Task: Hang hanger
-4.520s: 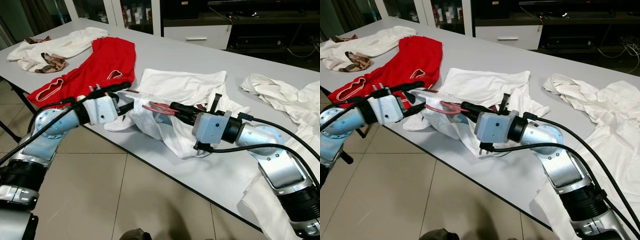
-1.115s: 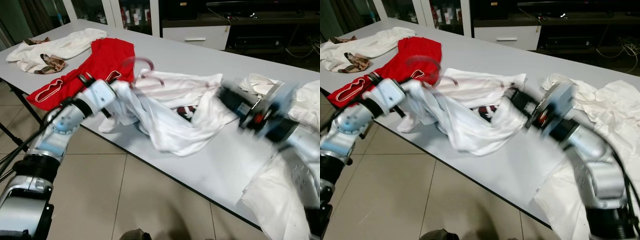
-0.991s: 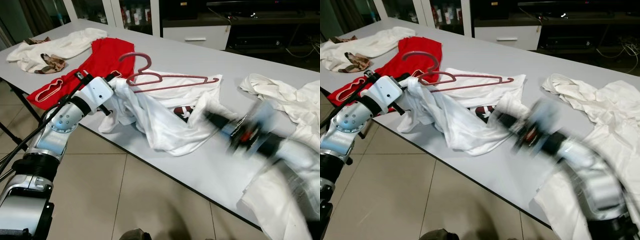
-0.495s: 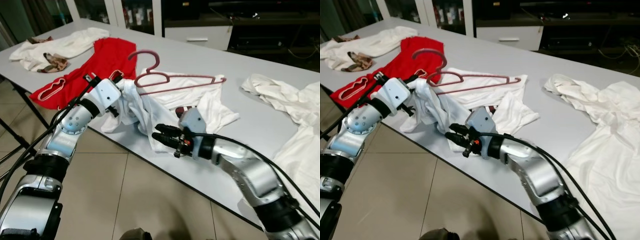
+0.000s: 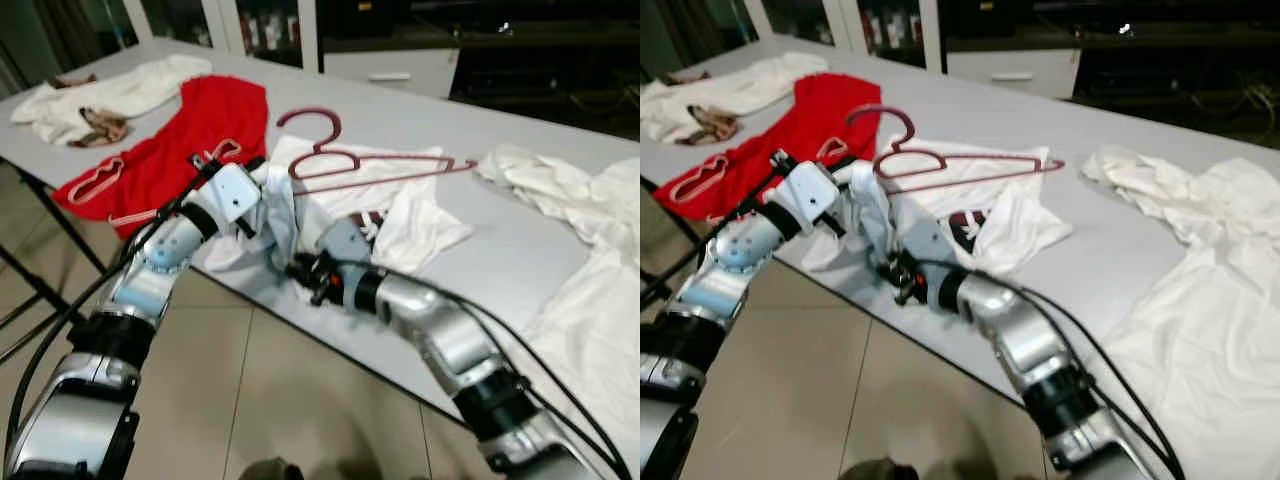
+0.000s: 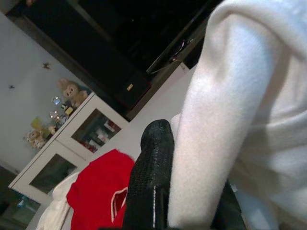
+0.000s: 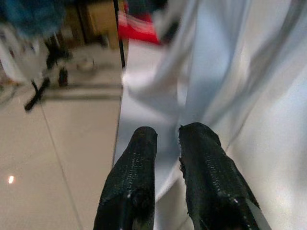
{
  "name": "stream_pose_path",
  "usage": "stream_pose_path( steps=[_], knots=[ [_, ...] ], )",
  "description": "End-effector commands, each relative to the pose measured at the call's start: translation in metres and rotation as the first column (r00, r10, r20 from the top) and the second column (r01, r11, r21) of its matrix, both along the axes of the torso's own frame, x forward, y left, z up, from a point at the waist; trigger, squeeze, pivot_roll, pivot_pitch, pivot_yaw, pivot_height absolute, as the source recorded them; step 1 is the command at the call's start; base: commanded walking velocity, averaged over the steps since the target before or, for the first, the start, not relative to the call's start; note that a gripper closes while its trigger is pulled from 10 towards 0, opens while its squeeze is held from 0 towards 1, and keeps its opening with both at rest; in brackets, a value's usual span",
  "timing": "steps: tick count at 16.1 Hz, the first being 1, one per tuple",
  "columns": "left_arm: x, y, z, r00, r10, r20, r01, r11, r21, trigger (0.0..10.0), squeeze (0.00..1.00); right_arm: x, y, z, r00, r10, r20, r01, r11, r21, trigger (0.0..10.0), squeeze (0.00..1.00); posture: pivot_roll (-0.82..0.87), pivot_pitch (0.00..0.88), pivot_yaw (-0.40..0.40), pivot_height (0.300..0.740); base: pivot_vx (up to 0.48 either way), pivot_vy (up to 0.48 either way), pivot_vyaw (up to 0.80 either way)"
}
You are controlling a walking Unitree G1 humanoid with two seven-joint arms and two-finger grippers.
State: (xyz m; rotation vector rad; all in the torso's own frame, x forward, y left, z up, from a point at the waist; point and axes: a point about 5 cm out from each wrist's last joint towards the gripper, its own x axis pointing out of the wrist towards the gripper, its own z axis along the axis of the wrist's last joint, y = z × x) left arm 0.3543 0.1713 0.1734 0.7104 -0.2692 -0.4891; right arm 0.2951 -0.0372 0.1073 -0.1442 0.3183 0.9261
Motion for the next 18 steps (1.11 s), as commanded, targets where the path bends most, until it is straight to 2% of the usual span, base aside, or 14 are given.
stream_pose_path(
  steps=[1, 3, 4, 6, 9, 11, 13, 16, 18],
  knots=[
    [0.0, 0.001, 0.006, 1.0, -0.003, 0.022, 0.003, 1.0, 0.007, 0.0, 0.0, 0.005, 0.0, -0.004, 1.0, -0.027, -0.003, 0.027, 0.998, -0.052, 10.0, 0.04, -0.05, 0.0, 0.105, 0.736, 0.0, 0.0, 0.0],
    [-0.002, 0.004, 0.004, 1.0, 0.001, 0.022, -0.001, 1.0, 0.012, 0.0, 0.0, 0.01, -0.007, -0.021, 0.993, -0.111, -0.04, 0.103, 0.981, -0.163, 10.0, 0.04, -0.05, 0.0, 0.101, 0.736, 0.0, 0.0, 0.0],
    [-0.005, 0.008, 0.002, 1.0, 0.01, 0.02, -0.011, 1.0, 0.013, 0.0, 0.0, 0.016, -0.017, -0.028, 0.981, -0.192, -0.033, 0.181, 0.959, -0.218, 10.0, 0.04, -0.05, 0.0, 0.1, 0.736, 0.0, 0.0, 0.0],
    [-0.008, 0.013, 0.001, 1.0, 0.018, 0.016, -0.018, 1.0, 0.016, 0.0, 0.0, 0.024, -0.028, -0.03, 0.963, -0.27, -0.011, 0.259, 0.934, -0.245, 10.0, 0.05, -0.04, 0.0, 0.098, 0.736, 0.0, 0.0, 0.0],
    [-0.013, 0.027, -0.002, 0.999, 0.046, 0.011, -0.047, 0.997, 0.053, 0.0, 0.0, 0.037, -0.056, -0.021, 0.918, -0.395, 0.03, 0.39, 0.89, -0.235, 10.0, 0.05, -0.04, 0.0, 0.1, 0.736, 0.0, 0.0, 0.0],
    [-0.015, 0.032, -0.003, 0.998, 0.06, 0.013, -0.06, 0.996, 0.069, 0.0, 0.0, 0.038, -0.064, -0.018, 0.912, -0.409, 0.038, 0.406, 0.883, -0.235, 10.0, 0.05, -0.05, 0.0, 0.102, 0.736, 0.0, 0.0, 0.0],
    [-0.017, 0.04, -0.005, 0.996, 0.087, 0.018, -0.088, 0.991, 0.103, 0.0, 0.0, 0.036, -0.084, -0.014, 0.904, -0.425, 0.054, 0.425, 0.874, -0.238, 10.0, 0.05, -0.05, 0.0, 0.105, 0.736, 0.0, 0.0, 0.0],
    [-0.016, 0.041, -0.005, 0.994, 0.103, 0.037, -0.106, 0.986, 0.128, 0.0, 0.0, 0.033, -0.1, -0.006, 0.903, -0.423, 0.078, 0.429, 0.869, -0.247, 10.0, 0.04, -0.06, 0.0, 0.106, 0.736, 0.0, 0.0, 0.0],
    [-0.015, 0.04, -0.004, 0.992, 0.112, 0.05, -0.117, 0.985, 0.129, 0.0, 0.0, 0.031, -0.106, 0.011, 0.911, -0.4, 0.096, 0.412, 0.891, -0.193, 10.0, 0.05, -0.06, 0.0, 0.106, 0.736, 0.0, 0.0, 0.0]
  ],
)
